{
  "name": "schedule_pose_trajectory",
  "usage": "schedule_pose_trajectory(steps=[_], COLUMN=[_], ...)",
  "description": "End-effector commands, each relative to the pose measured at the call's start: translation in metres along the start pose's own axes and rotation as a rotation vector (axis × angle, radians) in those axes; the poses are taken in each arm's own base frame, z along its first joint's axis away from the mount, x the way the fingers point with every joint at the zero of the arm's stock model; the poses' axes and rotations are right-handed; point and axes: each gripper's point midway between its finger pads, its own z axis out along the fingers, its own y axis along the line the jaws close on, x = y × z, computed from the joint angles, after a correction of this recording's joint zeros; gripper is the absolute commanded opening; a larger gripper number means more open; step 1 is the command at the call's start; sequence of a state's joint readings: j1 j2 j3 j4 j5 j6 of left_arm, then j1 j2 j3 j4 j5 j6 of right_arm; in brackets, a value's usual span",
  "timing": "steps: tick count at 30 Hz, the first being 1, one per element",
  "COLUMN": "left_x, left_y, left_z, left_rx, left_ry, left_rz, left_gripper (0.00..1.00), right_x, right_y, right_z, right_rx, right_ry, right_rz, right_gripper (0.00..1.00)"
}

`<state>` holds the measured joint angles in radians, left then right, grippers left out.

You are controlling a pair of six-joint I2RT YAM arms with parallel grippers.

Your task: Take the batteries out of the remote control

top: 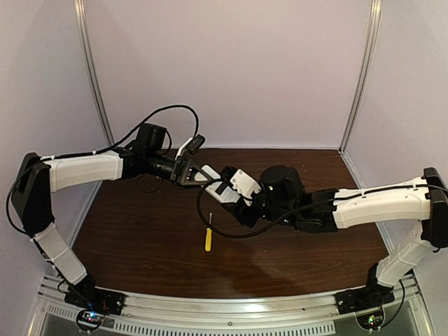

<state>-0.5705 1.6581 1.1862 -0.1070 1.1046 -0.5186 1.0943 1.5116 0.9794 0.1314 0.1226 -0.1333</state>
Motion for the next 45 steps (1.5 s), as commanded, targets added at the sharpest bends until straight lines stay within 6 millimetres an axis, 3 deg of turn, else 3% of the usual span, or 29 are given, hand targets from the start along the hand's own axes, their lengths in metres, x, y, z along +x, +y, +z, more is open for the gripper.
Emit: schedule_pose_trajectory(steps=[1, 12, 18, 22, 24, 29, 45], left_x=[0.004, 0.005, 0.006, 0.005, 0.005, 0.001, -0.028], left_y=[0.003, 0.004, 0.003, 0.003, 0.002, 0.001, 0.019], left_z=[0.005, 0.005, 0.006, 0.006, 0.006, 0.005, -0.023], left_rx=[0.022, 0.03, 0.039, 0.041, 0.044, 0.023, -0.28], left_ry=[0.016, 0.021, 0.027, 0.027, 0.027, 0.021, -0.124], left_rz=[-0.005, -0.009, -0.015, -0.014, -0.011, -0.001, 0.163], left_gripper=[0.42, 0.38, 0.23, 0.08, 0.02, 0.0, 0.0], right_x=[-0.017, -0.016, -0.017, -0.017, -0.017, -0.011, -0.011], right_y=[0.002, 0.002, 0.002, 0.003, 0.001, -0.008, -0.052], right_z=[0.002, 0.002, 0.002, 0.002, 0.002, 0.002, -0.025], right_rx=[0.009, 0.022, 0.022, 0.016, 0.025, 0.047, -0.117], right_ry=[-0.047, -0.043, -0.045, -0.048, -0.046, -0.022, -0.135], right_rz=[-0.007, -0.036, -0.042, -0.04, -0.023, 0.081, 0.571], right_gripper=[0.46, 0.47, 0.47, 0.47, 0.52, 0.98, 1.0])
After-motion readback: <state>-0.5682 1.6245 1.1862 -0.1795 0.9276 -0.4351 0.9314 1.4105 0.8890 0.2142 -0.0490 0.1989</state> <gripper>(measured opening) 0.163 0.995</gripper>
